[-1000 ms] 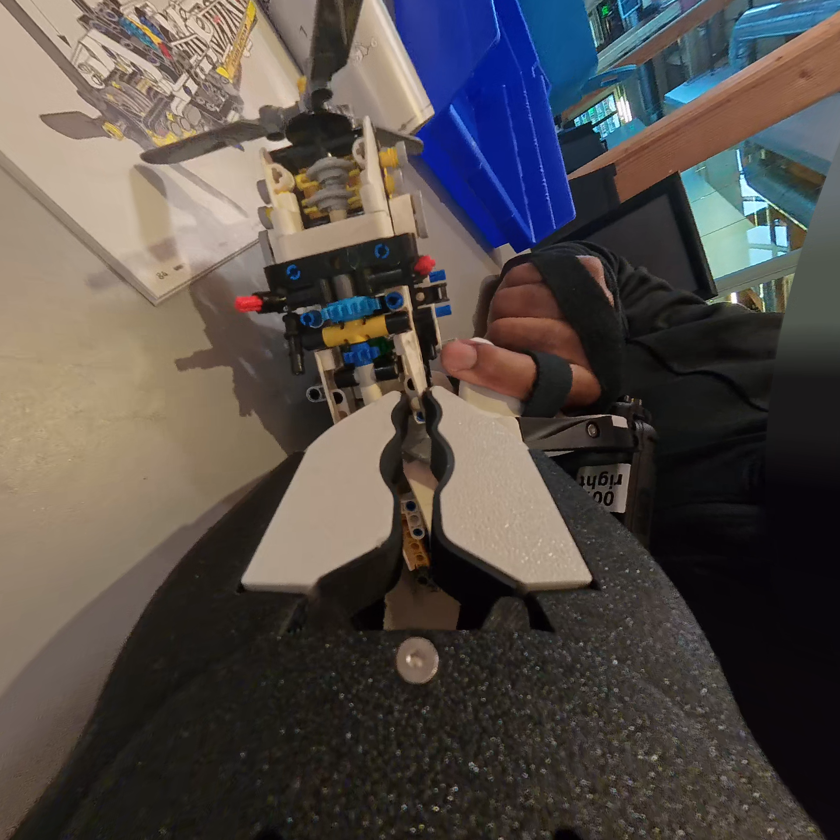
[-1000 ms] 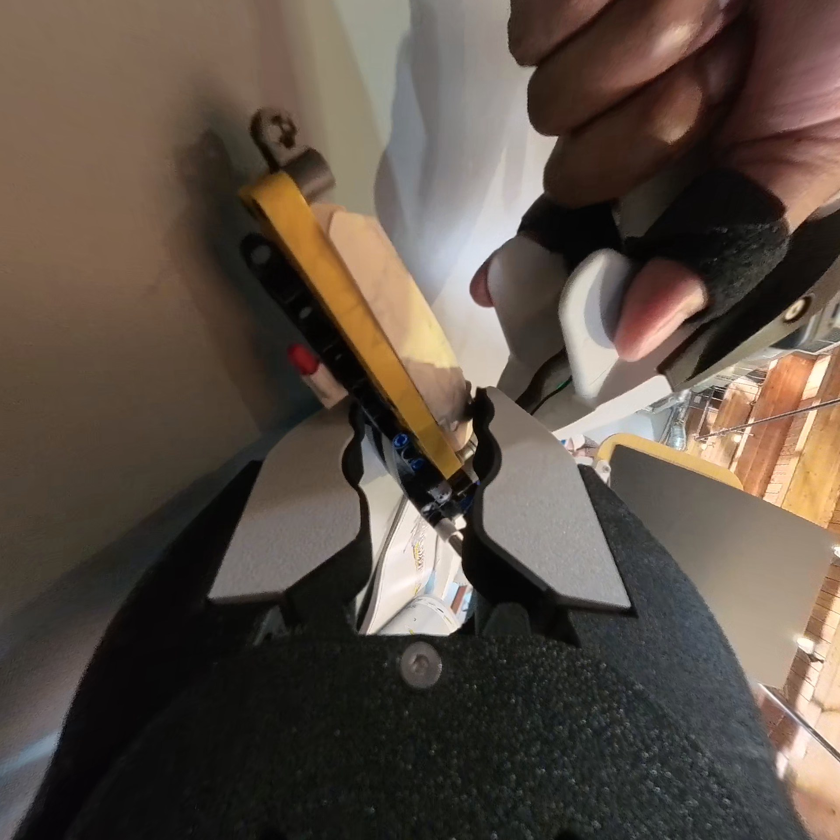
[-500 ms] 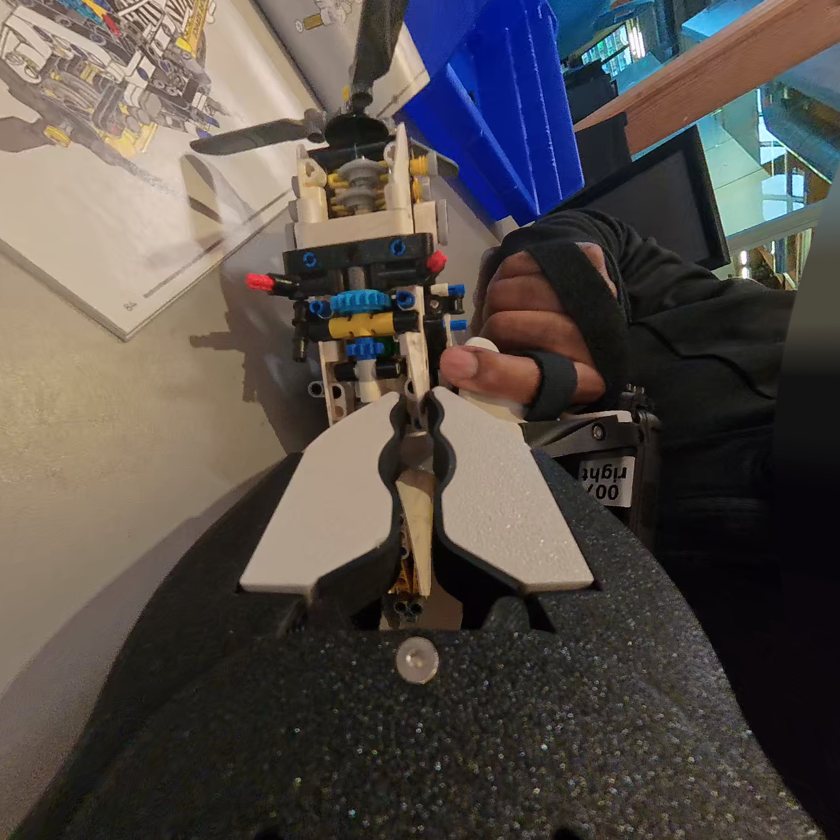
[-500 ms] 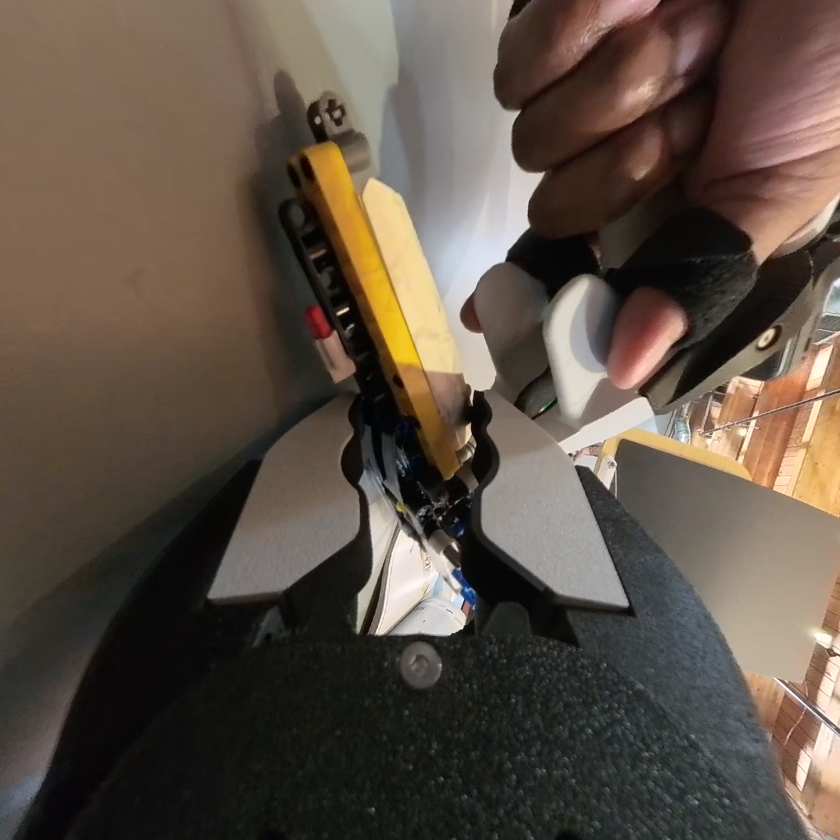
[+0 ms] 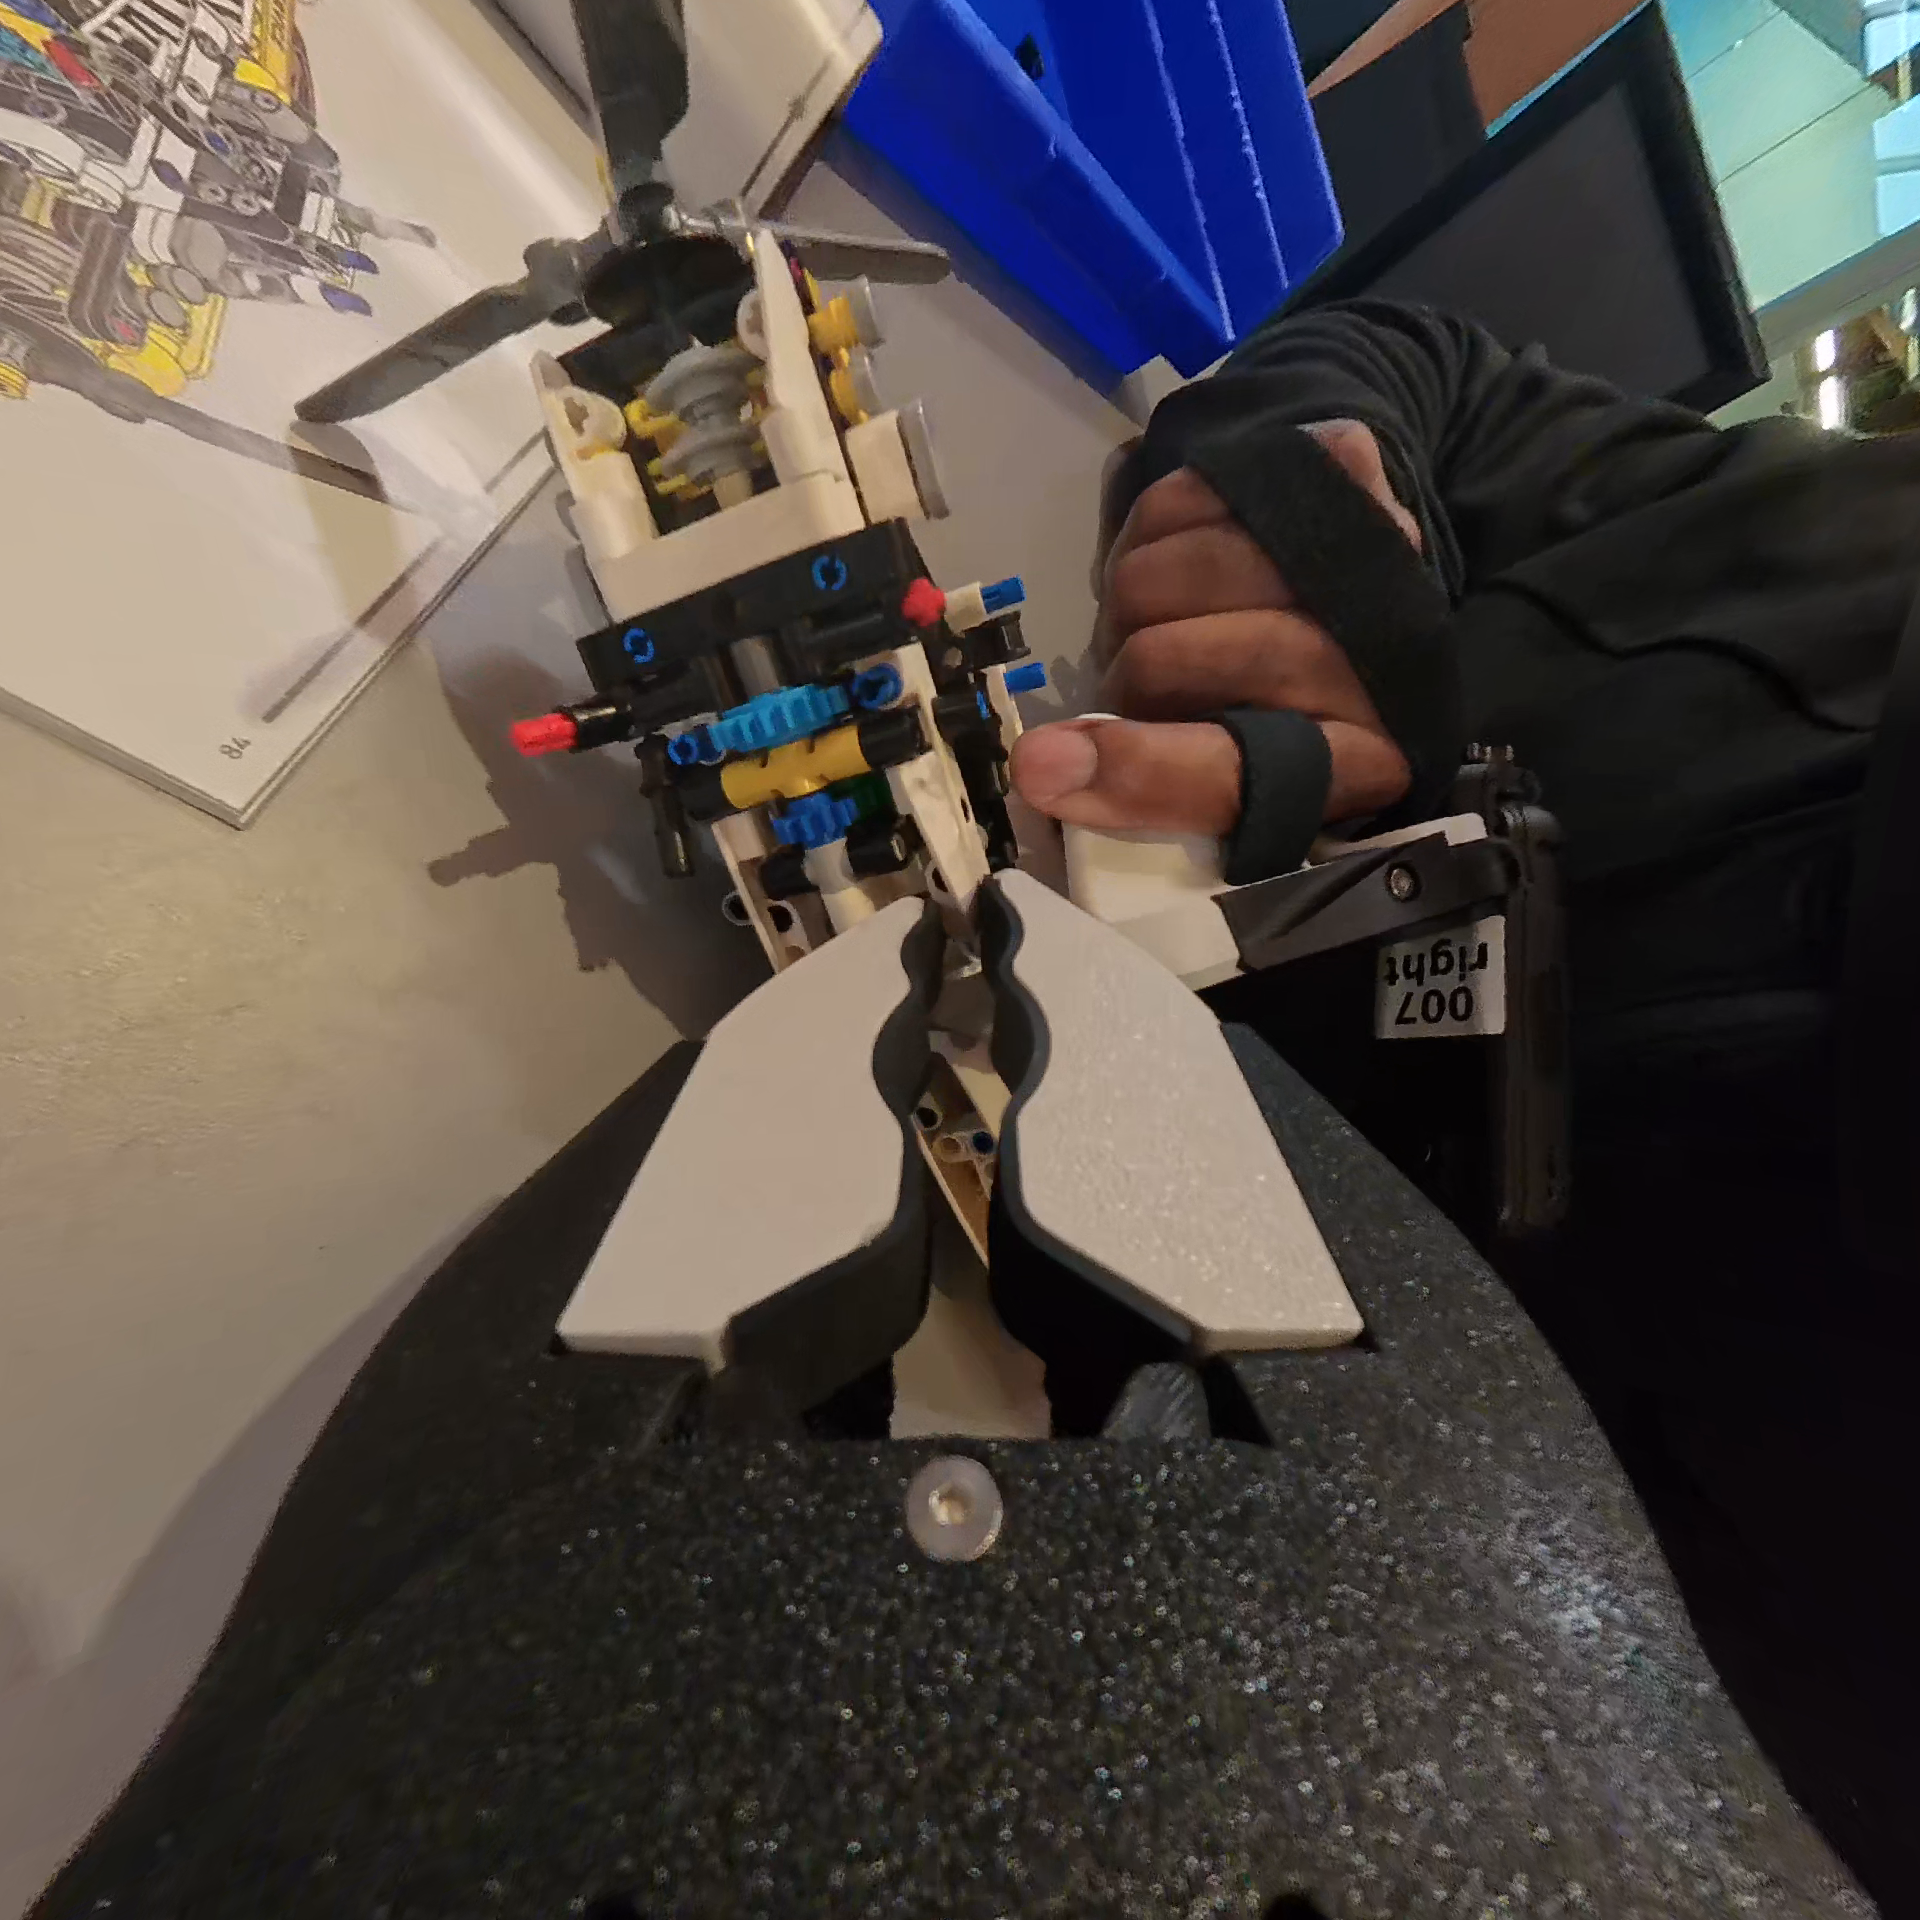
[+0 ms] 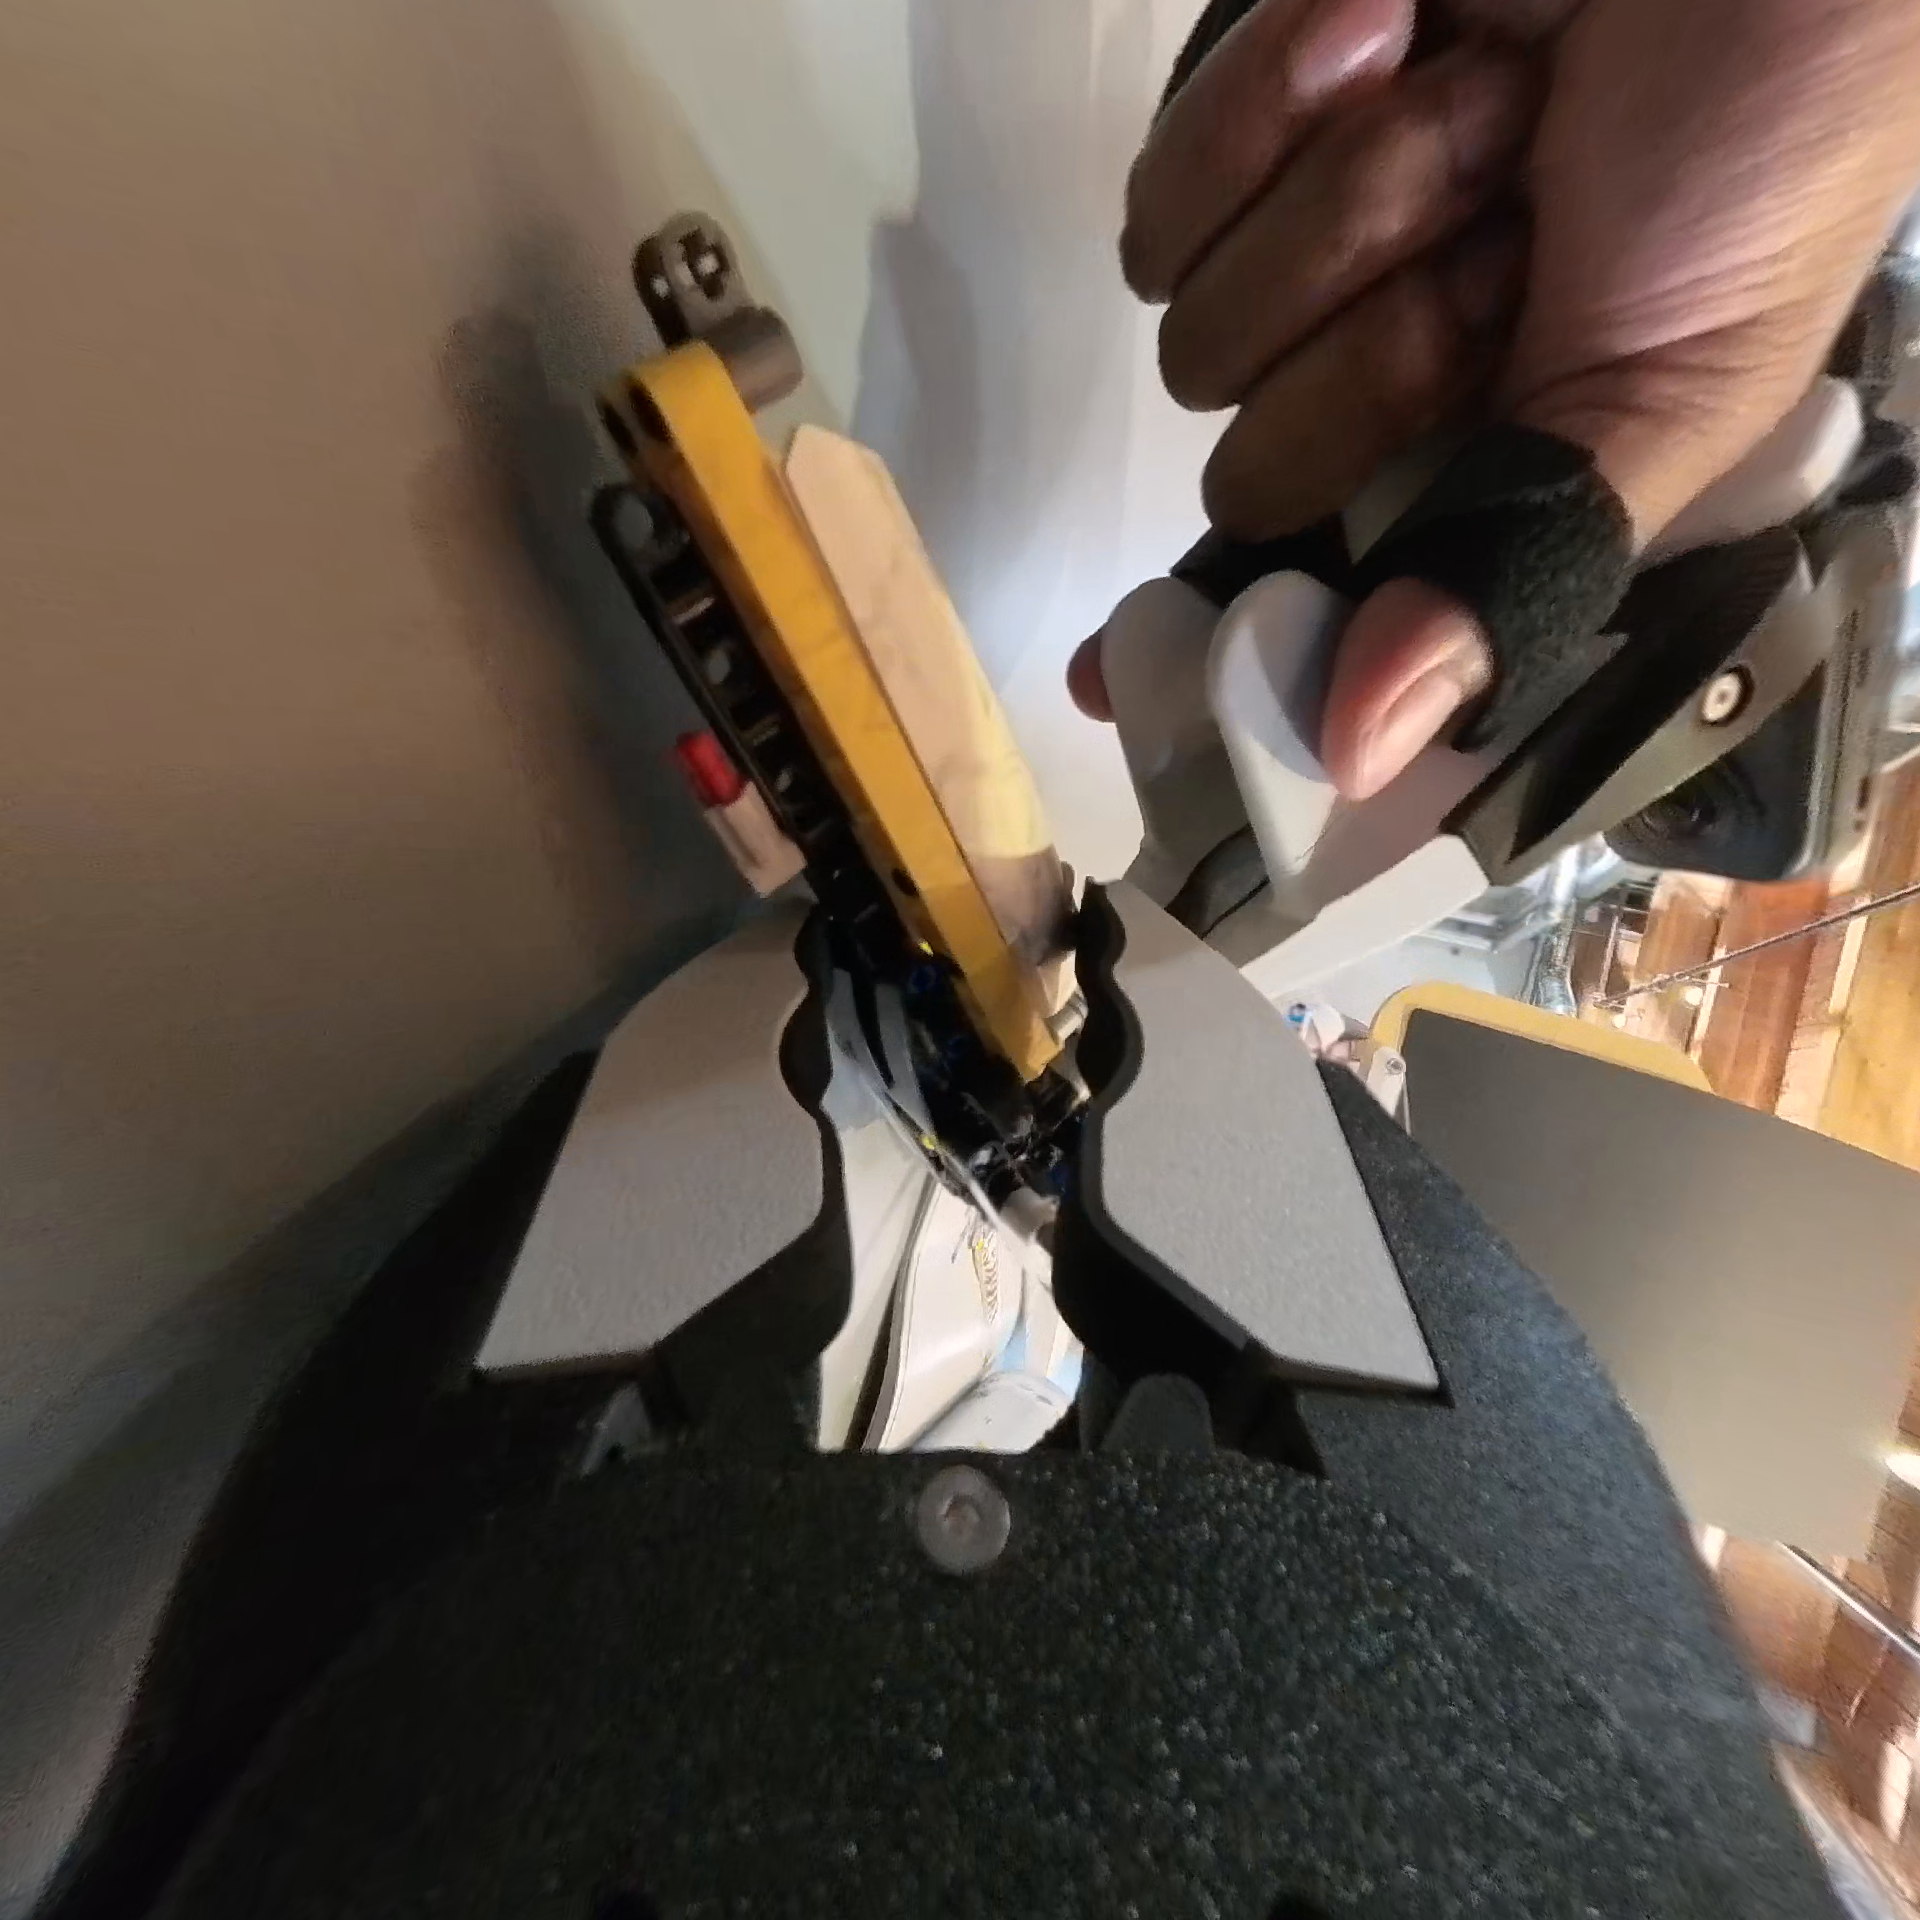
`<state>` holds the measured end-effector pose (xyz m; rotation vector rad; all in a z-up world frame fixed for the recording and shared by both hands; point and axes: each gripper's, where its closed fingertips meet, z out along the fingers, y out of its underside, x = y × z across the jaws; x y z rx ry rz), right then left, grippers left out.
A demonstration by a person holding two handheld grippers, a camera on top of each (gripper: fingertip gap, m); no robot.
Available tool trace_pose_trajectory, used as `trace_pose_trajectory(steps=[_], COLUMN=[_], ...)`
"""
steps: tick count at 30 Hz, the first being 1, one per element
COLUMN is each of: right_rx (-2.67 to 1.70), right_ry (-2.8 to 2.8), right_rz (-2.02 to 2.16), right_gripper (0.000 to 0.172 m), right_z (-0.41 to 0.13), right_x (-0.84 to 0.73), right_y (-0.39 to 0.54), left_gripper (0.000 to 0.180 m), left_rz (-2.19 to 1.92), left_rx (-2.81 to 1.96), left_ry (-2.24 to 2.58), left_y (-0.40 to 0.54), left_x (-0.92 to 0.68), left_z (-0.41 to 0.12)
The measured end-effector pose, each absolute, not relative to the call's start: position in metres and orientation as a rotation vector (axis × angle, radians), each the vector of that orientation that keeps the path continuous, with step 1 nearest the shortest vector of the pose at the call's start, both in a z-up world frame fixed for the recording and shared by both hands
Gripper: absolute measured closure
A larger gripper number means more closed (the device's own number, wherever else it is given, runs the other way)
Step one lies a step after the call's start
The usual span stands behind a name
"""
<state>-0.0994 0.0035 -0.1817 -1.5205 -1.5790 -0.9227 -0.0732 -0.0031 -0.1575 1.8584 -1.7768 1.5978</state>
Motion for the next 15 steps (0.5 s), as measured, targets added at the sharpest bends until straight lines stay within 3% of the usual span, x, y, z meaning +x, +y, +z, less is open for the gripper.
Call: trace_pose_trajectory(steps=[15], right_rx=[-1.528], right_ry=[-1.542], right_rz=[-0.893], right_gripper=[0.126], right_z=[-0.182], right_x=[-0.078], right_y=[0.000], left_gripper=[0.171], left_rz=[1.632], left_rx=[1.842], left_ry=[-1.783], left_y=[0.002], left_x=[-0.074], left_z=[-0.158])
